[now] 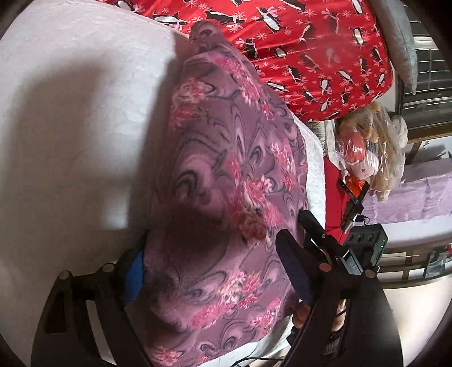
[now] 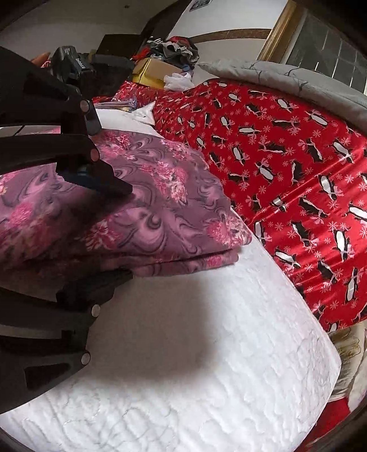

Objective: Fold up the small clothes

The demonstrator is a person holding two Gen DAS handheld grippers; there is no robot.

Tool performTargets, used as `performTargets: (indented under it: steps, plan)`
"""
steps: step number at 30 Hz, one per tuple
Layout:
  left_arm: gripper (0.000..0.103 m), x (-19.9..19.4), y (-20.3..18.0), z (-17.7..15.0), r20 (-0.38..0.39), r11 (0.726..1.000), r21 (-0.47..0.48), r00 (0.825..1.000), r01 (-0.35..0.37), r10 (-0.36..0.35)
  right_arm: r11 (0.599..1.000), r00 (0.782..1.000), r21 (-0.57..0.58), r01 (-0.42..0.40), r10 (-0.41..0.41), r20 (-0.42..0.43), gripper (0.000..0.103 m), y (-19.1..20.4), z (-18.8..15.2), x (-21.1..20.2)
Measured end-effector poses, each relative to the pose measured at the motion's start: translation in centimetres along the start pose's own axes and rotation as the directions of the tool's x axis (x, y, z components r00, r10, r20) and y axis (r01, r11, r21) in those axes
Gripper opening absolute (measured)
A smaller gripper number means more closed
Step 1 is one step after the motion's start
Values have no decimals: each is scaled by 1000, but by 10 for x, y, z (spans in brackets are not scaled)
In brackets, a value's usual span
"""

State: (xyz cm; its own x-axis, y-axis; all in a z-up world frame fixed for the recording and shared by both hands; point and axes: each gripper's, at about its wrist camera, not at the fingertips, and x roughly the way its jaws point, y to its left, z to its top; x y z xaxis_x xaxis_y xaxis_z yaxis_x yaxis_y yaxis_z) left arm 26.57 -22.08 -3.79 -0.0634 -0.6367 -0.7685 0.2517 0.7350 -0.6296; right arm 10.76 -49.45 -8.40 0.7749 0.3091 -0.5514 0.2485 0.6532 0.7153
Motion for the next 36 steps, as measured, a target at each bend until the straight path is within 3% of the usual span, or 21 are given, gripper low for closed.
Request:
performTargets:
  steps: [4,7,10,11,13,14,16,18,23,31,36]
  plan:
    - [85,0,2,1,10,1000,-16,1000,0,0,1000,1000,-15,6,-6,-13,56,3,3,5]
    - [85,0,2,-1,24,1000,-9,1000,9,-9,998,998,-16,-53,52,-45,56,2,0,7]
    - [80,0,2,0,41,1000,-25,999,-5,6,998,997,-17,-59,58,-54,51,0,1,9]
    - [76,-1,0,0,46,1000,-23,999,-20,21,999,998,-31,-37,36,-51,39,2,1,8]
    - [50,-1,-4,0,57,996,-6,995,-83,84,985,998,-162,60,-64,-17,31,21,-2,7]
    - [46,-3,-5,0,61,994,2,992,-110,110,973,995,-213,94,-96,5,27,30,-4,6]
    - [31,-6,-5,-1,74,992,0,989,-128,127,955,990,-261,144,-139,38,25,42,-8,4]
    - [27,-12,-8,-4,102,990,12,985,-138,136,949,986,-270,164,-151,69,24,49,-10,-1]
    - [24,-29,-30,-16,190,970,83,959,-230,211,935,979,-295,195,-165,122,23,71,-17,-13]
    - [24,-82,-44,-32,272,959,122,938,-254,214,924,978,-338,179,-131,160,23,110,-32,-40]
    - [24,-109,-28,-57,281,957,107,931,-271,232,927,986,-347,140,-98,136,23,132,-55,-45]
